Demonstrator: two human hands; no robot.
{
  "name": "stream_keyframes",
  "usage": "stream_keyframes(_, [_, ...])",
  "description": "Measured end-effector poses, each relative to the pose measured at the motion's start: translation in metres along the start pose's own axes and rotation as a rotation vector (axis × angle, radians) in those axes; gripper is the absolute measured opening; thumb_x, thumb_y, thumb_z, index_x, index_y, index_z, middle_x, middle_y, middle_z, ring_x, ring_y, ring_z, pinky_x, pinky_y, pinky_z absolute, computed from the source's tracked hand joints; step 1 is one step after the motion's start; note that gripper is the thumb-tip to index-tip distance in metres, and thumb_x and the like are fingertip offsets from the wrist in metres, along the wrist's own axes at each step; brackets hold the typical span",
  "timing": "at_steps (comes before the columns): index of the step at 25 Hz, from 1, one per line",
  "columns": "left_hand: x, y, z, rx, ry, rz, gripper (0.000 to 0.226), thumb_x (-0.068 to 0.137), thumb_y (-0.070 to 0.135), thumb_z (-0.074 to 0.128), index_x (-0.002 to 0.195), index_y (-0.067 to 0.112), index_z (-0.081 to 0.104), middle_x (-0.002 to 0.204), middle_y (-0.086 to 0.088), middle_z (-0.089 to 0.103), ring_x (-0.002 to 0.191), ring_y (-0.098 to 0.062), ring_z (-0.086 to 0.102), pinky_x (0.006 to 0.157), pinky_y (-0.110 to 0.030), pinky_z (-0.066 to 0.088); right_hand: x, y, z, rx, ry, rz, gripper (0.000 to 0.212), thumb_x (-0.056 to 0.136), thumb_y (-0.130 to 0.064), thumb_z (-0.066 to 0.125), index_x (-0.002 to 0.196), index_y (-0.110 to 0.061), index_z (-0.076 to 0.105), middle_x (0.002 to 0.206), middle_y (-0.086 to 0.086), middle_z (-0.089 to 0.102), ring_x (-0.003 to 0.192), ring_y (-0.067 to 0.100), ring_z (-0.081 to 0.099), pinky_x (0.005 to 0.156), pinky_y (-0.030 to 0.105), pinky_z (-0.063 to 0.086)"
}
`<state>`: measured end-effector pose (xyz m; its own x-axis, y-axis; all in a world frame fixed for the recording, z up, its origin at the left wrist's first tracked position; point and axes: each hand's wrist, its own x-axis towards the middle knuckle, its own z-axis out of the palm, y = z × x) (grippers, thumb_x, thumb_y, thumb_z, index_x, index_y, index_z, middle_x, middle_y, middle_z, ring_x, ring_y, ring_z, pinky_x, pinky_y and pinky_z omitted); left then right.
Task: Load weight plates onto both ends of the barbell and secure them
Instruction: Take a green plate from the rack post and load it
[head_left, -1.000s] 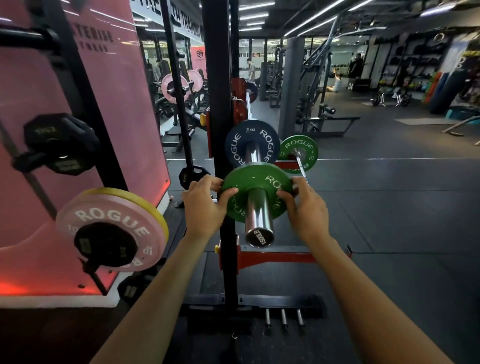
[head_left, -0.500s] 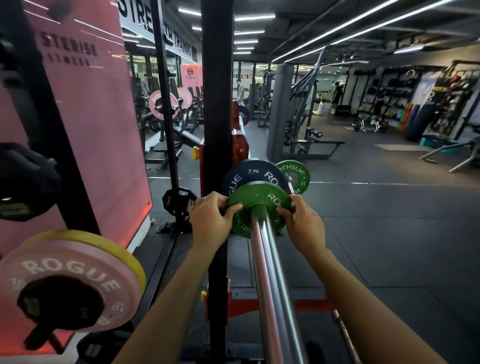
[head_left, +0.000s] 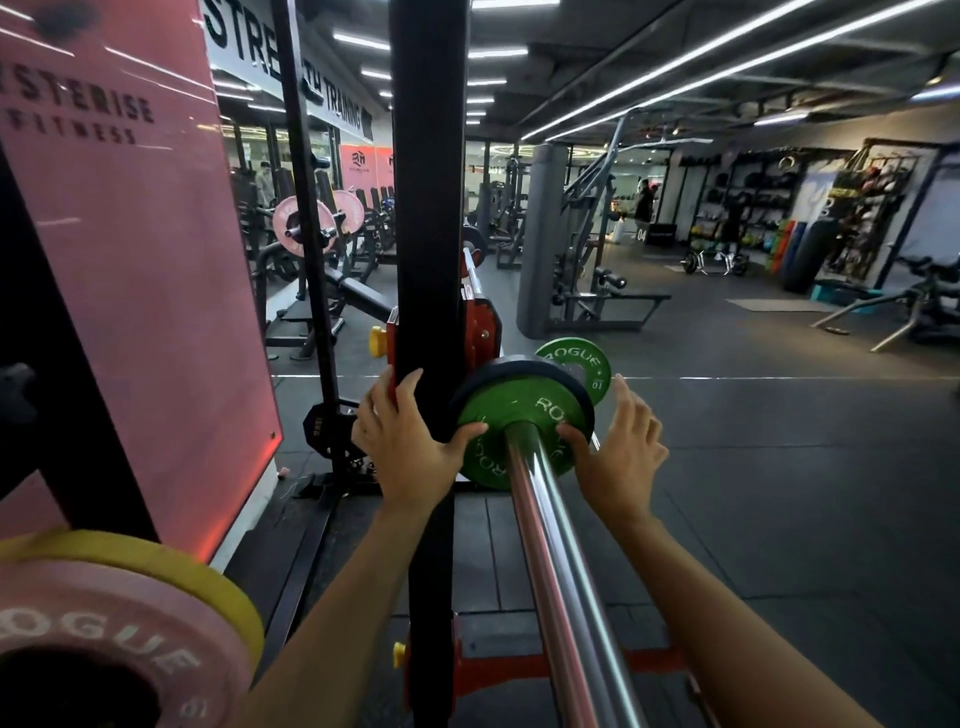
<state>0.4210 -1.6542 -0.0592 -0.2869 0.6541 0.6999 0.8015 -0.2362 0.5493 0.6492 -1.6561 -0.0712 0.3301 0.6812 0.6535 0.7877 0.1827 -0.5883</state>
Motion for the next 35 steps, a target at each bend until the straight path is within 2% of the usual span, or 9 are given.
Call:
stream_keyframes(6, [-0.008,0.01,-0.019,-0.004,-0.043,-0.084,0.098,0.062,0.084,0.065,0.133,0.02,0.048,0.135,-0.007,0.052,0.126,-0.032,0.044,0.101,-0.056,0.035,-0.005,-0.011,-0.028,-0.129,-0.124,0.043,0.086,0.079,-0.069,0.06,0.15,-0.033,0.028,0.146,0.004,0.036,0.131,0.029,0.034,0.1,0.055,0.032])
stream_keyframes(10, [-0.038,0.006,-0.036,-0.081,-0.072,0.02,0.082,0.073,0.072,0.068,0.134,0.022,0.047,0.126,-0.003,0.055,0.119,-0.026,0.048,0.098,-0.054,0.039,-0.028,-0.006,-0.054,-0.015,-0.16,-0.02,0.08,0.08,-0.073,0.055,0.146,-0.031,0.036,0.142,0.0,0.043,0.129,0.023,0.038,0.101,0.049,0.034])
stream_keyframes(12, [-0.051,0.009,-0.048,-0.099,-0.093,0.026,0.076,0.076,0.069,0.065,0.135,0.024,0.047,0.126,-0.002,0.055,0.118,-0.025,0.048,0.097,-0.051,0.039,-0.038,-0.005,-0.068,0.025,-0.169,-0.031,0.073,0.085,-0.066,0.056,0.144,-0.026,0.04,0.138,0.002,0.049,0.125,0.022,0.044,0.102,0.048,0.04])
stream_keyframes(15, [-0.066,0.022,-0.072,-0.088,-0.123,0.012,0.069,0.079,0.063,0.068,0.134,0.026,0.048,0.126,-0.002,0.057,0.118,-0.026,0.048,0.096,-0.047,0.037,-0.054,-0.013,-0.09,0.074,-0.166,-0.065,0.06,0.089,-0.052,0.061,0.14,-0.024,0.045,0.131,0.003,0.054,0.115,0.021,0.052,0.095,0.046,0.048])
stream_keyframes(20, [-0.107,0.055,-0.126,-0.122,-0.171,0.066,0.061,0.082,0.062,0.064,0.13,0.027,0.053,0.129,-0.001,0.055,0.119,-0.025,0.046,0.098,-0.045,0.036,-0.091,-0.028,-0.138,0.068,-0.19,-0.169,0.054,0.091,-0.047,0.059,0.139,-0.025,0.047,0.132,0.001,0.053,0.123,0.02,0.046,0.093,0.03,0.037])
stream_keyframes(23, [-0.146,0.077,-0.161,-0.142,-0.183,0.053,0.058,0.084,0.06,0.065,0.13,0.028,0.054,0.127,0.001,0.054,0.12,-0.023,0.045,0.101,-0.051,0.038,-0.122,-0.033,-0.176,0.087,-0.227,-0.146,0.053,0.091,-0.048,0.057,0.139,-0.028,0.046,0.136,0.0,0.051,0.126,0.02,0.042,0.096,0.032,0.037])
stream_keyframes(28, [-0.23,0.102,-0.209,-0.137,-0.254,0.041,0.068,0.083,0.076,0.044,0.131,0.029,0.054,0.13,0.004,0.053,0.124,-0.017,0.043,0.104,-0.04,0.031,-0.189,-0.027,-0.233,0.081,-0.304,-0.154,0.056,0.092,-0.051,0.055,0.141,-0.028,0.044,0.138,0.002,0.051,0.126,0.021,0.045,0.101,0.042,0.044])
stream_keyframes(32, [-0.259,0.114,-0.248,-0.116,-0.265,0.065,0.059,0.088,0.066,0.049,0.132,0.026,0.056,0.13,0.002,0.056,0.127,-0.02,0.047,0.108,-0.04,0.03,-0.228,-0.043,-0.27,0.142,-0.312,-0.118,0.054,0.093,-0.048,0.057,0.14,-0.026,0.047,0.137,0.001,0.052,0.123,0.019,0.047,0.099,0.047,0.046])
stream_keyframes(35, [-0.258,0.12,-0.275,-0.112,-0.218,0.087,0.059,0.088,0.066,0.047,0.131,0.027,0.056,0.13,0.003,0.057,0.124,-0.02,0.047,0.105,-0.044,0.035,-0.237,-0.067,-0.292,0.177,-0.26,-0.133,0.054,0.093,-0.049,0.055,0.141,-0.024,0.048,0.136,0.001,0.053,0.125,0.02,0.046,0.1,0.046,0.045])
